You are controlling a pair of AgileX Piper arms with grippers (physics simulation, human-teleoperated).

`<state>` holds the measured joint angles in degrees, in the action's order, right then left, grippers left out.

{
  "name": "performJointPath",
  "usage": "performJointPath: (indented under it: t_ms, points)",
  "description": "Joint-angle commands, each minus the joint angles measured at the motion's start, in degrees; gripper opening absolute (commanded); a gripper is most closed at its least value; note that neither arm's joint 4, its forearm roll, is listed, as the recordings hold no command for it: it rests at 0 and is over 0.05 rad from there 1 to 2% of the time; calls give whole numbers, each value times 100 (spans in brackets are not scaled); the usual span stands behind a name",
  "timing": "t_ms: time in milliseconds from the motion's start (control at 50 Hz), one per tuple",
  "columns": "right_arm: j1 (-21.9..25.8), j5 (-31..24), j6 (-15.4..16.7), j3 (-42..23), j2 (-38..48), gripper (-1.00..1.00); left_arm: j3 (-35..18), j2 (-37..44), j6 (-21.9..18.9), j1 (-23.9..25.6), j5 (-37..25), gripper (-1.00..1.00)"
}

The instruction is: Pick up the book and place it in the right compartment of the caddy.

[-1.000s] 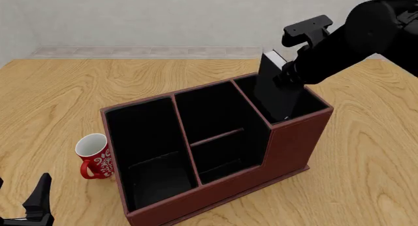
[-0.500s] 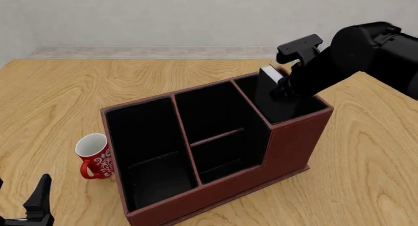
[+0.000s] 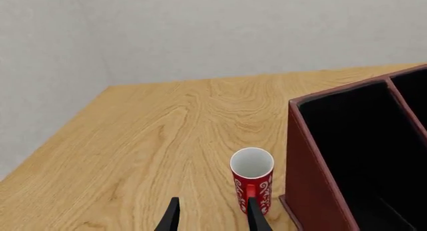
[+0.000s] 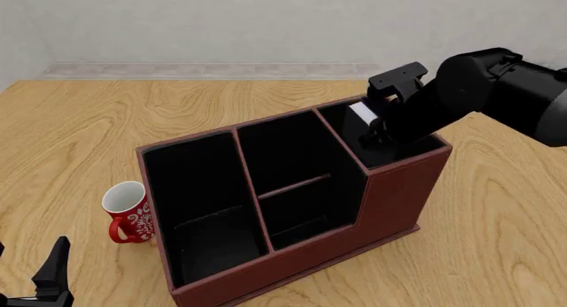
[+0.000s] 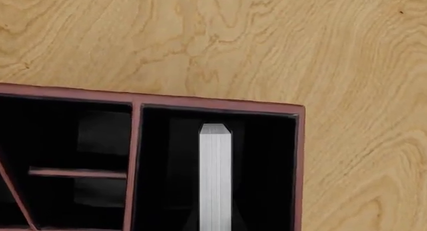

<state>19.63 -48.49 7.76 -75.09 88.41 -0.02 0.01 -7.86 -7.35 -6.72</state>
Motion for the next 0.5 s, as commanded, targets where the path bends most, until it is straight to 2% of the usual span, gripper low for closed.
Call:
performJointPath:
  t_ms: [20,500]
  points:
    - [1,142,-142,126,5,-100,-4,0,-7,6,-10,100]
    - [-23,143,-48,48,64,-100,-1,0,16,-25,-32,100]
